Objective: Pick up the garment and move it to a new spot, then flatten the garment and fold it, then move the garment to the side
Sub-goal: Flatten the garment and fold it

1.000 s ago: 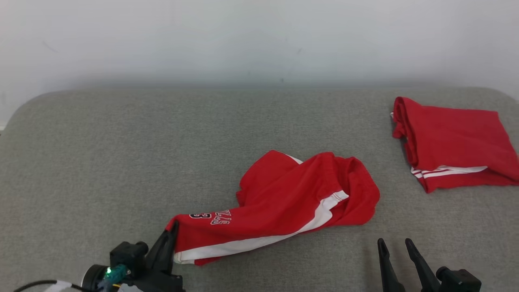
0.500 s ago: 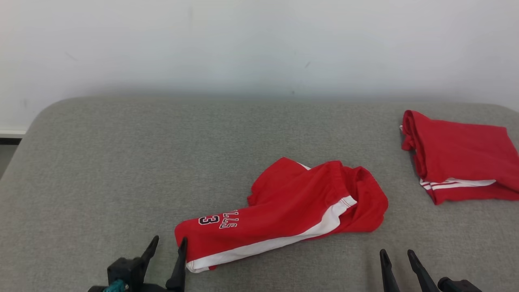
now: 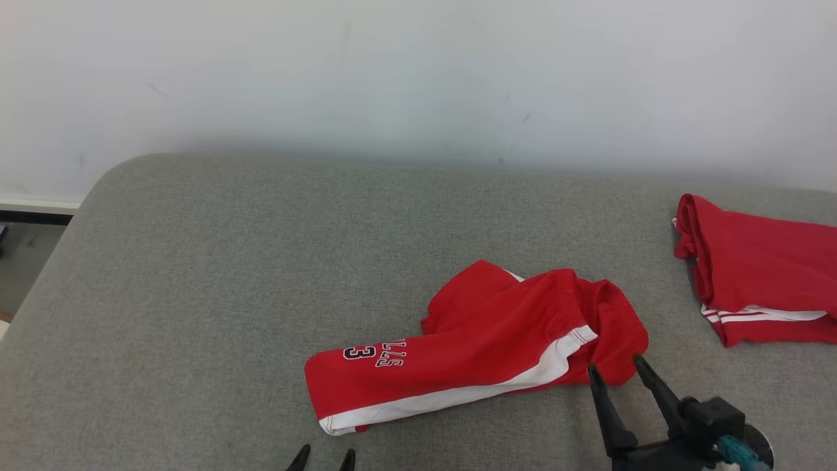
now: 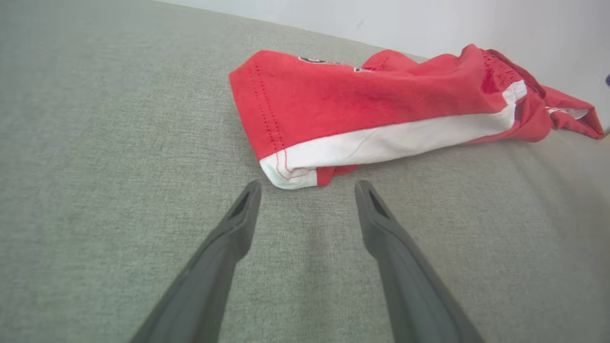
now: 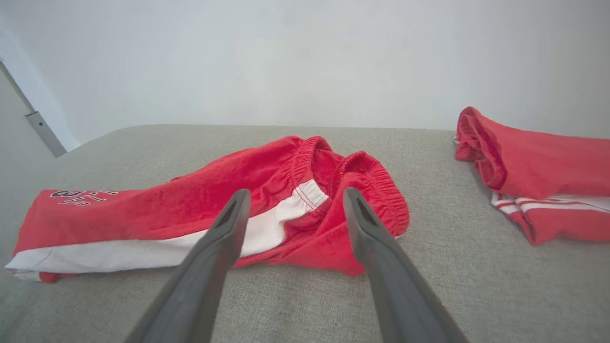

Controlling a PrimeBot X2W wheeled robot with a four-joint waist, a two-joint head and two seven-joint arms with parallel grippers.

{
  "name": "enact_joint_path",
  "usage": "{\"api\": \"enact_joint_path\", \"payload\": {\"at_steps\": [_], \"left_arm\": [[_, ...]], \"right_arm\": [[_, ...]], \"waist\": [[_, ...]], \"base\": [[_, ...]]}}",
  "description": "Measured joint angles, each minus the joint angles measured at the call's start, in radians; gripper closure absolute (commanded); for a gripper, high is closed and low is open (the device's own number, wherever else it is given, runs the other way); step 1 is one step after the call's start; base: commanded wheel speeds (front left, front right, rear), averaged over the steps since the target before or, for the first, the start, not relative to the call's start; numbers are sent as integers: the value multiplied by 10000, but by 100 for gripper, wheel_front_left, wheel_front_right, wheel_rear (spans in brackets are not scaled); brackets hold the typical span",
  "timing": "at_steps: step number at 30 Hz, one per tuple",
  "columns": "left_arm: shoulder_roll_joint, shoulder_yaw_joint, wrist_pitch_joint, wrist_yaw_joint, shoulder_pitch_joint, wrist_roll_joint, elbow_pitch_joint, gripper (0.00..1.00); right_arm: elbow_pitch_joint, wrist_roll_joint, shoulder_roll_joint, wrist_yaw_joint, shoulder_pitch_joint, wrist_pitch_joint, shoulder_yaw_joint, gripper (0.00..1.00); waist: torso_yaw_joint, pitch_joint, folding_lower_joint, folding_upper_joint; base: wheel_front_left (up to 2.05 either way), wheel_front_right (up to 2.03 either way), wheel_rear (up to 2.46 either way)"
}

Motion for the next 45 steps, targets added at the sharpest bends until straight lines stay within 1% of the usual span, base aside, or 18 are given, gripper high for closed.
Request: {"api": "enact_joint_path", "payload": {"at_steps": [7, 10, 16, 22, 23, 24, 25, 29, 34, 37, 42, 45], "left_arm": [[-10, 128, 0, 0, -750, -295, 849, 0], [-2, -33, 0, 0, -1074, -456, 1200, 0], [-4, -366, 0, 0, -1673, -715, 1528, 0], [-36, -610, 0, 0, -1941, -1007, 1781, 0], [-50, -767, 0, 0, -2048, -1126, 1816, 29], [-54, -792, 0, 0, -2123, -1162, 1797, 57], [-61, -832, 0, 0, -2166, -1254, 1785, 100], [-33, -978, 0, 0, -2265, -1409, 1716, 100], [171, -1162, 0, 0, -2133, -1400, 1218, 100], [439, -1133, 0, 0, -1646, -1266, 512, 100], [930, -652, 0, 0, -755, -1007, -650, 100], [953, -514, 0, 0, -363, -1005, -988, 100]], "right_arm": [[1501, -395, -696, 0, -1825, 0, 732, 0], [2236, -453, -930, 0, -2429, 0, 1089, 0], [3386, -364, -1189, 0, -3387, 0, 1881, 0], [4489, 54, -1233, 0, -3871, 0, 2621, 0], [4646, 211, -1248, 0, -3998, 0, 2847, 69], [4671, 297, -1267, 0, -4049, 0, 2913, 100], [4698, 368, -1283, 0, -4101, 0, 2976, 100], [4706, 545, -1396, 0, -4198, 2, 3164, 100], [3904, 909, -1480, 0, -4056, 2, 2934, 100], [3099, 1313, -1501, 0, -3469, 2, 2777, 100], [1705, 1835, -1873, 0, -2276, 0, 2401, 100], [1492, 2090, -2090, 0, -1499, 35, 2558, 100]], "waist": [[39, 212, 1, 1], [100, 343, 1, 0], [231, 661, 1, 0], [312, 890, 1, 1], [331, 929, 1, 1], [340, 947, 2, 1], [348, 961, 2, 1], [371, 955, 1, 1], [368, 772, 2, 1], [362, 593, 1, 0], [364, 243, 0, 0], [349, 94, -1, 0]], "base": [[0, 0, 0], [0, 0, 0], [0, 0, 0], [0, 0, 0], [0, 0, 0], [0, 0, 0], [0, 0, 0], [0, 0, 0], [0, 0, 0], [0, 0, 0], [0, 0, 0], [0, 0, 0]]}}
